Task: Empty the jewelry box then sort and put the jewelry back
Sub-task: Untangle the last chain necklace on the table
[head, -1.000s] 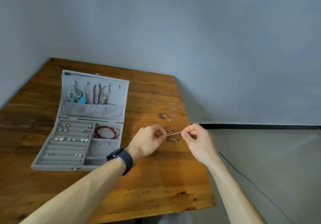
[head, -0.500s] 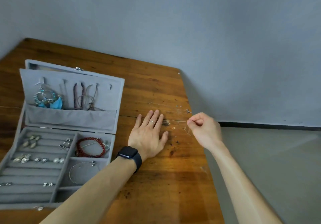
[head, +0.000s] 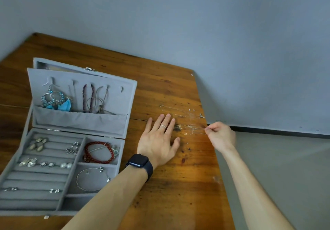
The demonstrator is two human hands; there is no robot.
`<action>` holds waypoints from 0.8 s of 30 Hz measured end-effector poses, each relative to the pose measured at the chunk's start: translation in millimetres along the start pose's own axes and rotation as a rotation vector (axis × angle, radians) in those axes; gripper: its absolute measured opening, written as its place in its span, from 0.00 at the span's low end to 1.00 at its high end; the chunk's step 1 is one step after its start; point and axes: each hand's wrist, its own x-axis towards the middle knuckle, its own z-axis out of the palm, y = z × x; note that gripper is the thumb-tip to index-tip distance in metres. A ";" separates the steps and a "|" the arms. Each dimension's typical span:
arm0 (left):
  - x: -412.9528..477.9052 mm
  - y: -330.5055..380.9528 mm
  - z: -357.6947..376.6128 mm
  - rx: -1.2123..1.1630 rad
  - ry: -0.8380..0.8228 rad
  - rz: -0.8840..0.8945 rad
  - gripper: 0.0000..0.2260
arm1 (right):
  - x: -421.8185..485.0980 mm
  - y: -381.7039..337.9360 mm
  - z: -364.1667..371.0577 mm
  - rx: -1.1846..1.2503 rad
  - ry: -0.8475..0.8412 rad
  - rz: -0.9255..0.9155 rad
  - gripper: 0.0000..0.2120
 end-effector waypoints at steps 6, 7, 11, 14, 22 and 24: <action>-1.2 0.2 -1.9 -0.001 0.009 -0.002 0.31 | 1.8 8.9 0.7 -0.002 0.038 -0.020 0.06; -1.6 0.3 -1.9 -0.003 0.007 -0.005 0.31 | 1.5 11.5 1.0 0.004 0.043 -0.015 0.07; -1.9 1.4 -1.7 -0.004 0.004 -0.012 0.31 | -9.0 22.3 4.6 0.083 0.029 -0.037 0.08; -1.7 1.4 -2.7 0.012 -0.013 -0.004 0.30 | -23.1 25.8 10.3 0.140 0.018 -0.046 0.13; -2.2 2.3 -4.0 0.049 -0.045 -0.007 0.30 | -45.5 32.6 34.5 0.225 0.012 0.022 0.22; -2.2 3.1 -4.7 0.053 -0.056 -0.010 0.30 | -47.1 32.3 34.9 0.205 0.026 0.047 0.24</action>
